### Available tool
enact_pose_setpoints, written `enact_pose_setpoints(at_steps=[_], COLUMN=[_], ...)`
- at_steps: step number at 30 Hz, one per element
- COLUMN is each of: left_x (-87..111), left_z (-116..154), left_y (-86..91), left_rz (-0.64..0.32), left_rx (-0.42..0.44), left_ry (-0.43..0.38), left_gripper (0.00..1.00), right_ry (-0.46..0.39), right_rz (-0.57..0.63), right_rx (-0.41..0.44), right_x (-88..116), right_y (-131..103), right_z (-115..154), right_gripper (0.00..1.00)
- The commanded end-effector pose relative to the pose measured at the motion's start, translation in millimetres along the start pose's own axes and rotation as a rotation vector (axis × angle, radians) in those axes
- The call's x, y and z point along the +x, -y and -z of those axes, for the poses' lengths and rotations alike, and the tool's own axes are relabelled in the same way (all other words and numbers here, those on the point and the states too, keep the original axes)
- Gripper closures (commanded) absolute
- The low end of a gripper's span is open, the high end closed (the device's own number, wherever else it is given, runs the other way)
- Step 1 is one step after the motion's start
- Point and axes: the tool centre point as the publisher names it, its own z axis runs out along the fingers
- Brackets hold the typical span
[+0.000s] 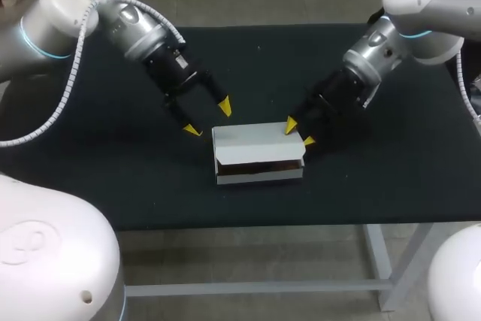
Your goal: Assemble the packaging by folding the flat box into shape, placing the metal phone stand inside, and closing the box properly
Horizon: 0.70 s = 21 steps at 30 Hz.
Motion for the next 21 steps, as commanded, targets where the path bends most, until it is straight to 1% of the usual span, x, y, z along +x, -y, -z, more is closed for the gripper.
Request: enact_pose_setpoints(at_steps=[1,5,8,9,11,13,16,21], left_x=[18.7,31.3,37.5,39.7,43.4,47.9,55.0,55.0], left_z=[12,16,17,16,13,8,2,2], left_y=[-8.4,-7.7,-6.5,-7.2,-9.9,-11.9,-12.0,-12.0], left_rz=[-0.083,-0.235,-0.354,-0.404,-0.494,-0.588,-0.594,-0.594], left_rx=[0.060,0.071,0.108,0.127,0.127,0.094,0.078,0.078], left_ry=[0.101,0.184,0.243,0.278,0.325,0.402,0.471,0.471], left_gripper=[0.00,0.00,0.00,0.00,0.00,0.00,0.00,0.00], right_ry=[0.002,0.002,0.002,0.002,0.002,0.002,0.002,0.002], right_rz=[0.000,0.000,0.000,0.000,0.000,0.000,0.000,0.000], right_rx=[0.006,0.006,0.006,0.006,0.006,0.006,0.006,0.006], right_x=[1,1,1,1,1,1,1,1], right_y=[-2,-2,-2,-2,-2,-2,-2,-2], right_z=[0,0,0,0,0,0,0,0], right_gripper=[0.51,0.51,0.51,0.51,0.51,0.51,0.51,0.51])
